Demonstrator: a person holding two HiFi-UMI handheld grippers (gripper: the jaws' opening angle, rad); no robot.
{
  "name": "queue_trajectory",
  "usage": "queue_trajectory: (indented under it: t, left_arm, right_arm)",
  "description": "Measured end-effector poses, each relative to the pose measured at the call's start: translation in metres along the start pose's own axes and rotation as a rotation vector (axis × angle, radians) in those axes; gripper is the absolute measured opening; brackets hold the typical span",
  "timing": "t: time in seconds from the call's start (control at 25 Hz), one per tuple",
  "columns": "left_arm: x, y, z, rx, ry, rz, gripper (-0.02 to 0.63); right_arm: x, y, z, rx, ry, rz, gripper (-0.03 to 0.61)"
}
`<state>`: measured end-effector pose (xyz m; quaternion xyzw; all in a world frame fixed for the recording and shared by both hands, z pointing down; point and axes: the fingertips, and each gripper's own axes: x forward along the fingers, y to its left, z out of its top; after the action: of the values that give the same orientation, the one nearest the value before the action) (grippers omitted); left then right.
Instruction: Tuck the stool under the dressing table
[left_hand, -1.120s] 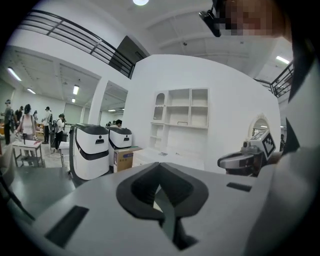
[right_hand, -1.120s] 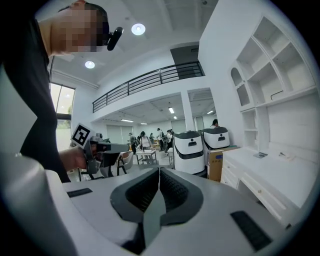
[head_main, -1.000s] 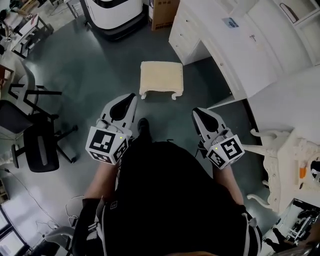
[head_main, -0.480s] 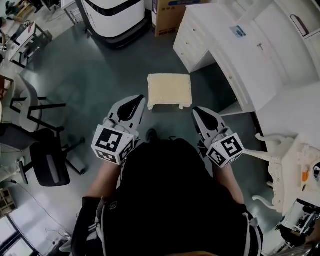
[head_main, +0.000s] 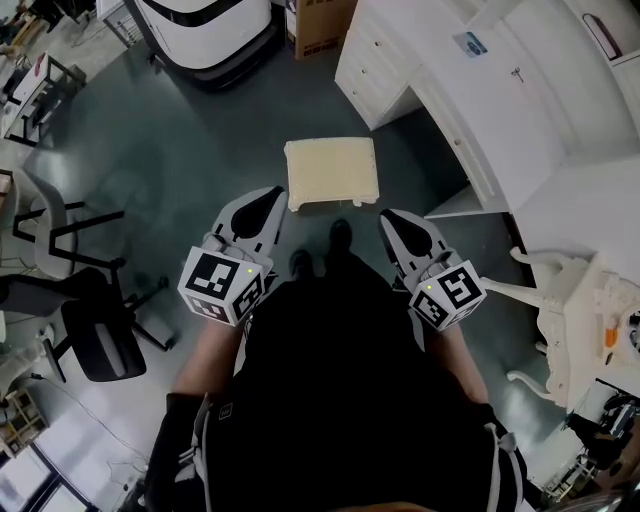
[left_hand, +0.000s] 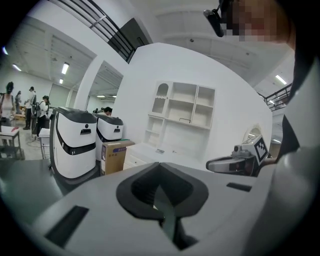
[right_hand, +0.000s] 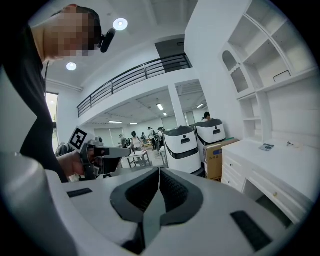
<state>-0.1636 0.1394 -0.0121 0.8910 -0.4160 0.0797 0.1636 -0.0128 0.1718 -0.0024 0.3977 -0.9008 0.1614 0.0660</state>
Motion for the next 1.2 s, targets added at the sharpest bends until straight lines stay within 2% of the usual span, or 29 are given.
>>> queue_trajectory:
  t: [0.24,0.48,0.68,0.88,1.08,1.2]
  left_arm:
    - [0.036,0.000,0.003,-0.012,0.028,0.023,0.006]
    - [0.086,-0.004,0.014,-0.073,0.025,0.048,0.006]
    - [0.120,0.005,0.014,-0.080,0.045,0.100,0.006]
    - [0.137,0.019,-0.006,-0.134,0.088,0.134,0.006]
    - [0.153,0.042,-0.028,-0.156,0.179,0.106,0.006]
    - [0.167,0.063,-0.040,-0.158,0.204,0.112,0.006]
  right_arm:
    - [0.010,-0.038,0.001,0.048,0.003,0.031,0.021]
    - [0.017,-0.090,0.004,0.025,0.043,0.083,0.021]
    - [0.033,-0.130,0.006,0.038,0.060,0.131,0.021]
    - [0.055,-0.144,-0.002,0.035,0.105,0.168,0.021]
    - [0.084,-0.154,-0.017,0.132,0.138,0.135,0.021]
    - [0.108,-0.152,-0.039,0.163,0.188,0.163,0.021]
